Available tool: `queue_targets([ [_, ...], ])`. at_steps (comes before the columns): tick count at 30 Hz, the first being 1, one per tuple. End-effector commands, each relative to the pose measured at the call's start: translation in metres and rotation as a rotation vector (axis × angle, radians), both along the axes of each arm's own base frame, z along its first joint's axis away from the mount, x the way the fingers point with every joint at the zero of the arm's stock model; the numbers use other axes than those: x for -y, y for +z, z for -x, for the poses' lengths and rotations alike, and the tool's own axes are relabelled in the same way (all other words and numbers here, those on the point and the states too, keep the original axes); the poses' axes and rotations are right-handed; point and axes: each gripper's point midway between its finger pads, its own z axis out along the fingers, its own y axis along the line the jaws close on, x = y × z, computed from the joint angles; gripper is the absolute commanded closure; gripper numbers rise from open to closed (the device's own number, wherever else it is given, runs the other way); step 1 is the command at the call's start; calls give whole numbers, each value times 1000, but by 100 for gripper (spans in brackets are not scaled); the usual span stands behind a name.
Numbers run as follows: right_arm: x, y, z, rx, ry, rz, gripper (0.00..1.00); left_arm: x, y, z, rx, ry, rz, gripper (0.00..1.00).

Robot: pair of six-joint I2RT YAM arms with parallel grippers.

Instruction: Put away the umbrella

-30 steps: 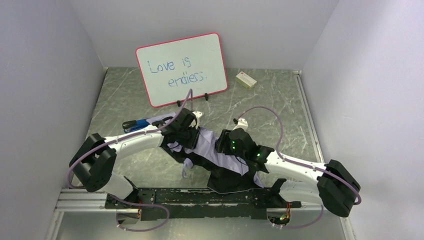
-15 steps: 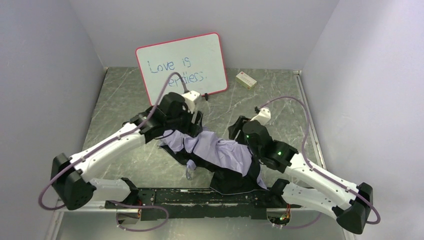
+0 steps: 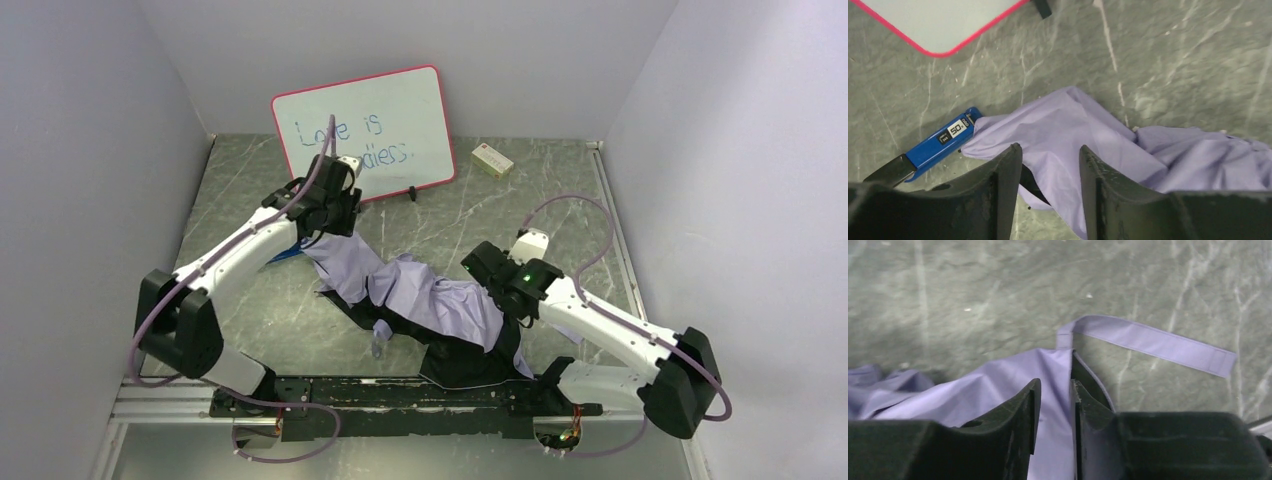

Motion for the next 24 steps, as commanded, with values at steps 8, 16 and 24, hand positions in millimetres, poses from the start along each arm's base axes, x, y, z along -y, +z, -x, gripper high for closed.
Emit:
queue_targets([
  [8, 47, -52, 16, -93, -218, -11, 80, -35, -47, -18, -107, 56, -276, 77],
  [16, 77, -61, 57, -228, -532, 103, 81, -43, -73, -18, -152, 71, -341, 95],
  [24, 63, -82, 61, -262, -462, 15, 83, -39, -96, -11, -228, 31, -345, 95],
])
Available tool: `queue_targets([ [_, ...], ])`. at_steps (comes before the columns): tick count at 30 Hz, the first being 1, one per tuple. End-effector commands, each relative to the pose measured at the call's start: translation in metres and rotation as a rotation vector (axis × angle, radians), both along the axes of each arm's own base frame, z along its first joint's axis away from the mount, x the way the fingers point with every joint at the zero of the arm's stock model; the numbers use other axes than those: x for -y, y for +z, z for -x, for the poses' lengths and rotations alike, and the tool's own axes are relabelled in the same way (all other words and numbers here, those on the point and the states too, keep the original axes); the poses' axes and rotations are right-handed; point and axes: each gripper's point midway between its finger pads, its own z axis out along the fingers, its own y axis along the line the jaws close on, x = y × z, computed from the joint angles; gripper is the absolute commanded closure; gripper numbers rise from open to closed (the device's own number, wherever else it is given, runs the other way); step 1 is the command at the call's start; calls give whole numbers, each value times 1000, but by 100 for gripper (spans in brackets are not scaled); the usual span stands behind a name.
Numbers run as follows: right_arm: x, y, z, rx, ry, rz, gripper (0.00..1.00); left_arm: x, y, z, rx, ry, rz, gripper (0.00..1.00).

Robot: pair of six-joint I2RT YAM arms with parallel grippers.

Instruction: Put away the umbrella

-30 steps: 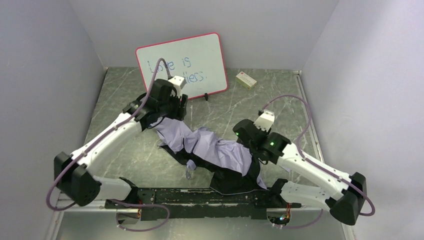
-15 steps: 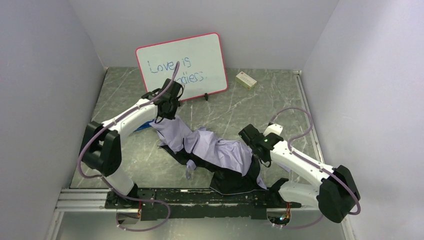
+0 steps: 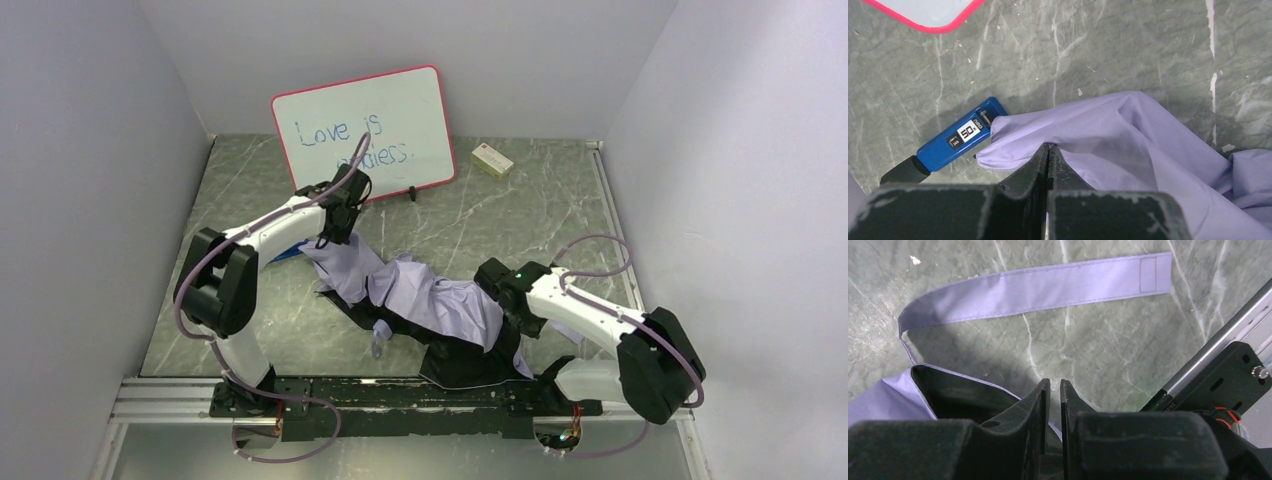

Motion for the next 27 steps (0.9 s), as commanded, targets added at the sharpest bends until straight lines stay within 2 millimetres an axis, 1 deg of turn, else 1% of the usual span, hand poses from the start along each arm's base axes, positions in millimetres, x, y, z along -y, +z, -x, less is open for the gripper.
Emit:
queue_targets([
  [1, -9, -5, -1, 30, 0, -71, 83, -1, -13, 5, -57, -19, -17, 95],
  [6, -25, -16, -2, 7, 53, -148, 83, 0, -33, 15, -134, -35, -16, 95],
  [10, -37, -26, -1, -15, 96, -207, 87, 5, -49, 27, -200, -64, 5, 95],
  [14, -57, -28, -6, 17, 163, -319, 90, 20, -57, 44, -255, -107, 79, 95],
  [18, -78, -27, -10, 70, 226, -445, 92, 46, -60, 67, -290, -173, 147, 95],
  [24, -106, -24, -17, 118, 305, -579, 99, 104, -65, 107, -330, -310, 252, 95],
  [27, -121, -22, -25, 127, 338, -624, 100, 132, -66, 123, -355, -366, 311, 95],
])
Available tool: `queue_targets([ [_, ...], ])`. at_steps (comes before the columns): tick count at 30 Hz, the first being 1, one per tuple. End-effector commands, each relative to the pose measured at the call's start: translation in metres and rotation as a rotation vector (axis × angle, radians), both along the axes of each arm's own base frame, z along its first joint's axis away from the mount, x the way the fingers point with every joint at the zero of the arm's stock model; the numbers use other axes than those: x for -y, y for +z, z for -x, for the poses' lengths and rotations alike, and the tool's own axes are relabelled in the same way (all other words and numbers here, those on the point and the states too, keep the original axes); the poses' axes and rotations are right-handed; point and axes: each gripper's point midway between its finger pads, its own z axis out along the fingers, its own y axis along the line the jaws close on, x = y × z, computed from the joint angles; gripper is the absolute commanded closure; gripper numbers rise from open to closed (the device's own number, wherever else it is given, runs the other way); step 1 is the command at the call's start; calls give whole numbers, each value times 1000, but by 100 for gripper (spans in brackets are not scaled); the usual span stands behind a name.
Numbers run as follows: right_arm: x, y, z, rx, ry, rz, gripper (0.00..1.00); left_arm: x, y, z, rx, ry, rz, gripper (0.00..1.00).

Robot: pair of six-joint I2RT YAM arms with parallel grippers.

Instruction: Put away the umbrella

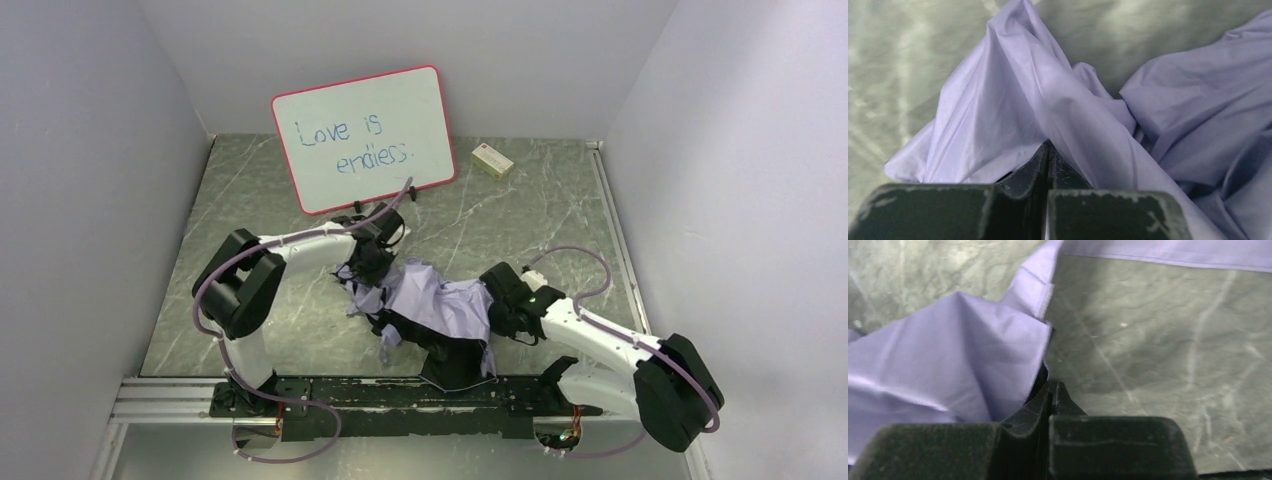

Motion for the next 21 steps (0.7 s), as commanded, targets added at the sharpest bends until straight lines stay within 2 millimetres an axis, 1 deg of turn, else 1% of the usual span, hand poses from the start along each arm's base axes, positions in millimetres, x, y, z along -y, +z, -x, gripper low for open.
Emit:
queue_targets([
  [1, -39, 8, -18, 51, 86, -141, 100, 63, -2, 40, -107, -91, 199, 95],
  [5, -61, 18, -40, 109, 126, -184, 100, 107, 8, 64, -144, -184, 318, 95],
  [7, -72, 23, -52, 144, 147, -202, 100, 127, 14, 70, -150, -217, 376, 95],
  [10, -91, 29, -65, 183, 192, -233, 100, 153, 27, 74, -160, -248, 468, 95],
  [12, -100, 31, -72, 196, 218, -239, 100, 168, 38, 72, -156, -262, 523, 95],
  [16, -112, 28, -75, 196, 250, -242, 100, 194, 62, 70, -149, -278, 641, 95],
  [17, -117, 30, -77, 209, 258, -258, 100, 199, 68, 70, -146, -284, 670, 95],
  [19, -124, 34, -78, 230, 270, -280, 100, 209, 75, 70, -148, -295, 708, 95],
  [21, -125, 41, -80, 260, 275, -277, 100, 214, 77, 67, -143, -302, 710, 95],
])
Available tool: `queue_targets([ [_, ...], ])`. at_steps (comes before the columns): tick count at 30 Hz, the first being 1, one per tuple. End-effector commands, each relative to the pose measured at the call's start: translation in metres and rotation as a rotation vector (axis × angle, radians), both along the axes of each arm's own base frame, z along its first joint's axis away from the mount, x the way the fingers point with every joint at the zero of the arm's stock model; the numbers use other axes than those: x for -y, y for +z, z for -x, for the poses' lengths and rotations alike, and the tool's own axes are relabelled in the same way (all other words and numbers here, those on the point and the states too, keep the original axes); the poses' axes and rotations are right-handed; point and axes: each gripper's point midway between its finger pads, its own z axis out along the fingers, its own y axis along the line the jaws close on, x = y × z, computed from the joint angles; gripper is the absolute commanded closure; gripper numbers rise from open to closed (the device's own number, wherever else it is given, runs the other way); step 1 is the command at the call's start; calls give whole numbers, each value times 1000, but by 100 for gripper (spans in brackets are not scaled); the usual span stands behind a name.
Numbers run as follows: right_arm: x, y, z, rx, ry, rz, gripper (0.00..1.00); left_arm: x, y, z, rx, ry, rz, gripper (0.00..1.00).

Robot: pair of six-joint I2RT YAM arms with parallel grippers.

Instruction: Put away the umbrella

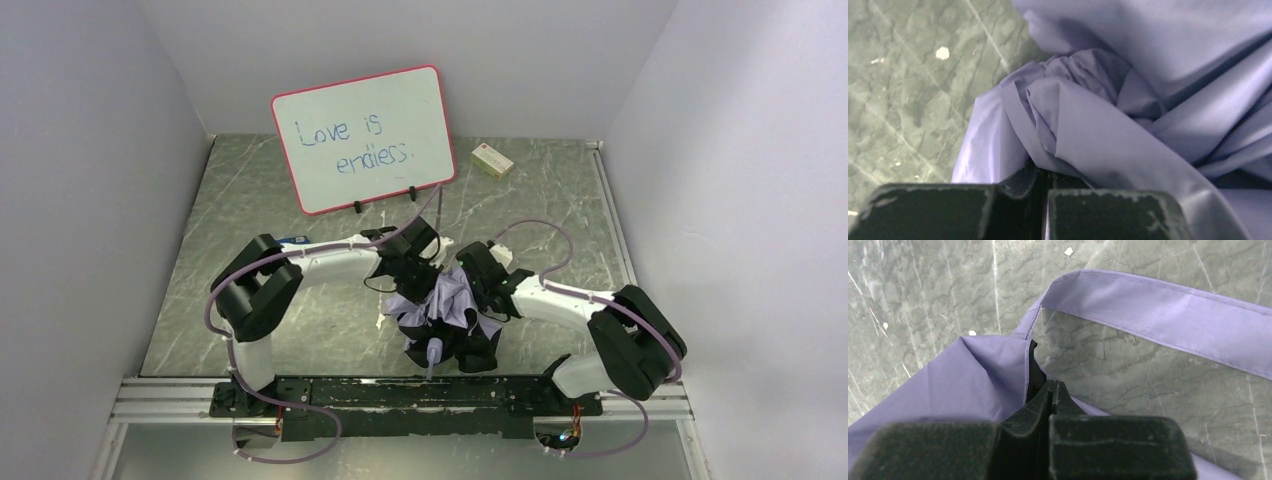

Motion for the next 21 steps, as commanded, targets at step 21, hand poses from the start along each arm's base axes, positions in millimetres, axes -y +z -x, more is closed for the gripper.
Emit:
queue_targets([
  [21, 86, 72, 25, 105, -93, 315, 81, -44, 107, -69, 401, 185, -13, 74],
])
